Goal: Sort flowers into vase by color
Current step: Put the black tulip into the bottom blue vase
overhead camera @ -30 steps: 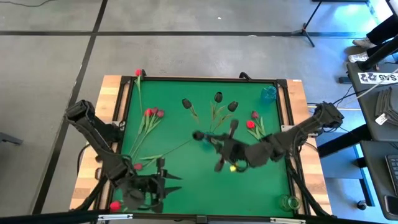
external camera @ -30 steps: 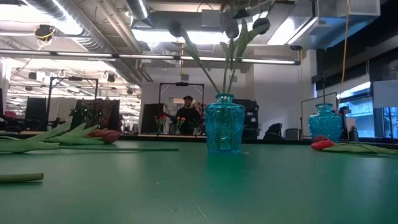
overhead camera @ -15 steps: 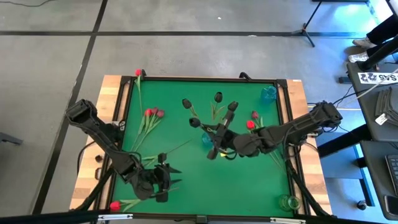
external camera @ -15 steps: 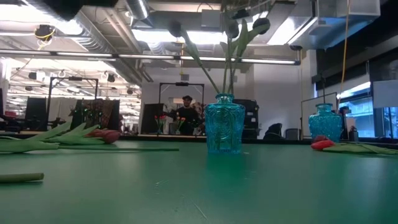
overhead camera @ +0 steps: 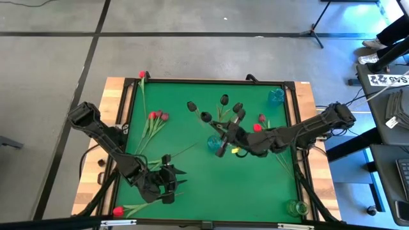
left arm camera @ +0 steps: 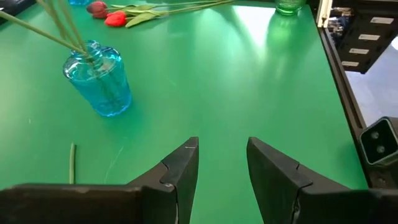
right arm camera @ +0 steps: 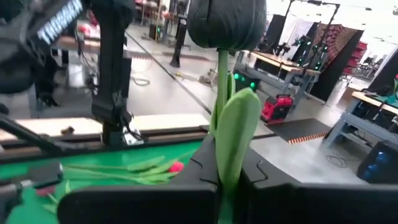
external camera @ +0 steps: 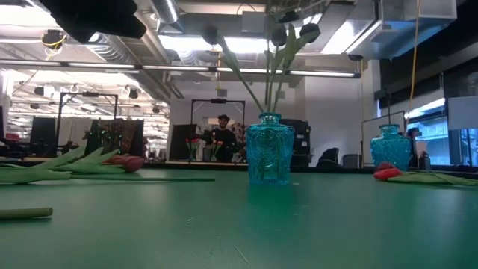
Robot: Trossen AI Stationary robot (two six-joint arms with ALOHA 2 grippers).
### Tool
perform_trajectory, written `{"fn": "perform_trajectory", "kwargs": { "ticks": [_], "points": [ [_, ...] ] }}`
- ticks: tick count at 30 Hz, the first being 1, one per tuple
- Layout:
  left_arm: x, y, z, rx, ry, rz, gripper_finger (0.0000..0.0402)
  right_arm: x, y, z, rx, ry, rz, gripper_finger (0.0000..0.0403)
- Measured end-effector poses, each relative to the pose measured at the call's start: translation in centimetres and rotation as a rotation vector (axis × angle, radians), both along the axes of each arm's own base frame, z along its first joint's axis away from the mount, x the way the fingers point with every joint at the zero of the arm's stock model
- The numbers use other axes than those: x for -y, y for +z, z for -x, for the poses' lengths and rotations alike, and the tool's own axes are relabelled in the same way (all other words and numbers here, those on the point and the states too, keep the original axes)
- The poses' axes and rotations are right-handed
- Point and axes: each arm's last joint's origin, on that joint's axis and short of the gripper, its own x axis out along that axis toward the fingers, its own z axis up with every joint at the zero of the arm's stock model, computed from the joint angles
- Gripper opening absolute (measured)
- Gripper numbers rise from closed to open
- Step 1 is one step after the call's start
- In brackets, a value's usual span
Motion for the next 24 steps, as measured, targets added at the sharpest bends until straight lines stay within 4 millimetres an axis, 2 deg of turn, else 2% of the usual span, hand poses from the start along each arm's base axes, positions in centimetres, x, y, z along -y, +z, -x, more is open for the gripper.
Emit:
{"fn": "perform_trajectory", "kwargs": {
  "ticks": [3,9,24],
  "points": [
    [-0.2,0.0,-0.1,0.003,0.016,0.016,0.0133,0.2,0.6,0.7,0.013,0.038,-0.043,0.0005],
    [-0.2,0.0,-0.2,0.01,0.031,0.044,0.0133,0.2,-0.1,0.7,-0.031,0.033,-0.068,0.0005],
    [-0.1,0.4,-0.3,0.065,0.054,-0.029,0.0133,1.6,-4.3,0.5,-0.04,-0.034,-0.123,0.0008]
  ]
}}
